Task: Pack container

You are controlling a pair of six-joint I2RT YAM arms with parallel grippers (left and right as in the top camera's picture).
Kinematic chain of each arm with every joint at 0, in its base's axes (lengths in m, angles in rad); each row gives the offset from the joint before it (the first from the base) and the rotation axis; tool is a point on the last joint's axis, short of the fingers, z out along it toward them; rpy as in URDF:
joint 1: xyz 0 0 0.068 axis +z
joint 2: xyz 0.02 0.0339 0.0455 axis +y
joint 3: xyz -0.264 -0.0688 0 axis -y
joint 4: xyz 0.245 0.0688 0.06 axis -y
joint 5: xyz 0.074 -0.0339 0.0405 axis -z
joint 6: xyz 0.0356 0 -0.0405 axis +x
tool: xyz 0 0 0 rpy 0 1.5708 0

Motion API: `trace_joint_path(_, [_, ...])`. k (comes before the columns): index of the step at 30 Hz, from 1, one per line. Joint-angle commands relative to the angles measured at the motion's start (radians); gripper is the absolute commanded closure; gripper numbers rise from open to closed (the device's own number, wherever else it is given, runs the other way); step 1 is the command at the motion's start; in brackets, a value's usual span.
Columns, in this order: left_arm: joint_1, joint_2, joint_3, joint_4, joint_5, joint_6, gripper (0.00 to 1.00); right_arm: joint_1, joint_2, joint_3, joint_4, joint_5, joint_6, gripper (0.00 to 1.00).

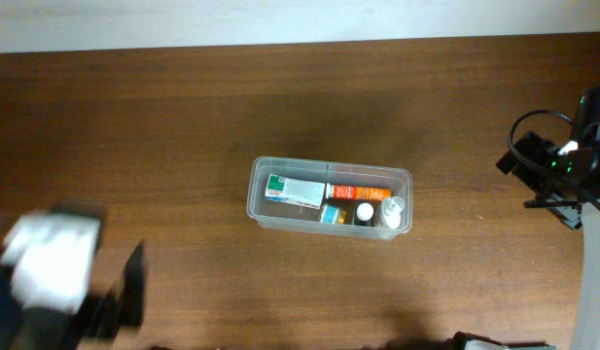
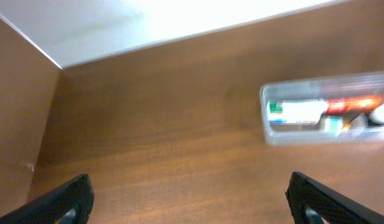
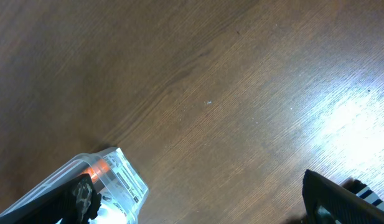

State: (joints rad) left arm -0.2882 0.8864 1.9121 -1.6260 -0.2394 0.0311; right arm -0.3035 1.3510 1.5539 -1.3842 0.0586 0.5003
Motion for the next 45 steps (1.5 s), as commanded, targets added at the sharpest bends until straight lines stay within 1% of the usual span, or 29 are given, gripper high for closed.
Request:
trace_joint_path(1, [0.005,-0.143,-0.008,-0.014,-0.012,-0.097,0.0,-0.005,-0.003,0.008,0.0,0.002,0.002,0.02])
trace_joint_path(5, [0.005,-0.285,-0.102,-0.009,-0.039,-0.099,0.0,-0.005,-0.003,0.008,0.0,0.002,0.002,0.02])
trace_joint_path(7, [0.005,-0.34,-0.185,0.005,-0.05,-0.099,0.0,-0.005,-0.003,0.008,0.0,0.002,0.002,0.02])
trace_joint_path(9, [0.005,-0.39,-0.297,0.052,-0.058,-0.099,0.0,-0.005,-0.003,0.008,0.0,0.002,0.002,0.02])
trace_joint_path(12, [0.005,-0.446,-0.482,0.174,-0.084,-0.098,0.0,-0.005,-0.003,0.008,0.0,0.002,0.002,0.02])
trace_joint_path(19, [0.005,-0.478,-0.889,0.589,-0.113,-0.099,0.0,-0.005,-0.003,0.008,0.0,0.002,0.002,0.02])
trace_joint_path(24, [0.005,-0.478,-1.133,0.882,-0.114,-0.098,0.0,-0.005,-0.003,0.008,0.0,0.002,0.002,0.02])
trace_joint_path(27, [0.005,-0.476,-1.238,0.977,-0.094,-0.098,0.0,-0.005,-0.003,0.008,0.0,0.002,0.002,0.02])
trace_joint_path(29, [0.005,-0.476,-1.276,1.008,-0.098,-0.098,0.0,-0.005,-0.003,0.008,0.0,0.002,0.002,0.02])
trace_joint_path(33, [0.005,-0.476,-1.308,1.005,-0.109,-0.083,0.0,-0.005,-0.003,0.008,0.0,0.002,0.002,0.02])
trace_joint_path(42, [0.004,-0.482,-1.336,1.011,-0.155,-0.083,0.0,-0.005,-0.003,0.008,0.0,0.002,0.002,0.02])
trace_joint_path(45, [0.007,-0.513,-1.336,1.017,-0.177,-0.083,0.0,-0.005,-0.003,0.008,0.0,0.002,0.002,0.02])
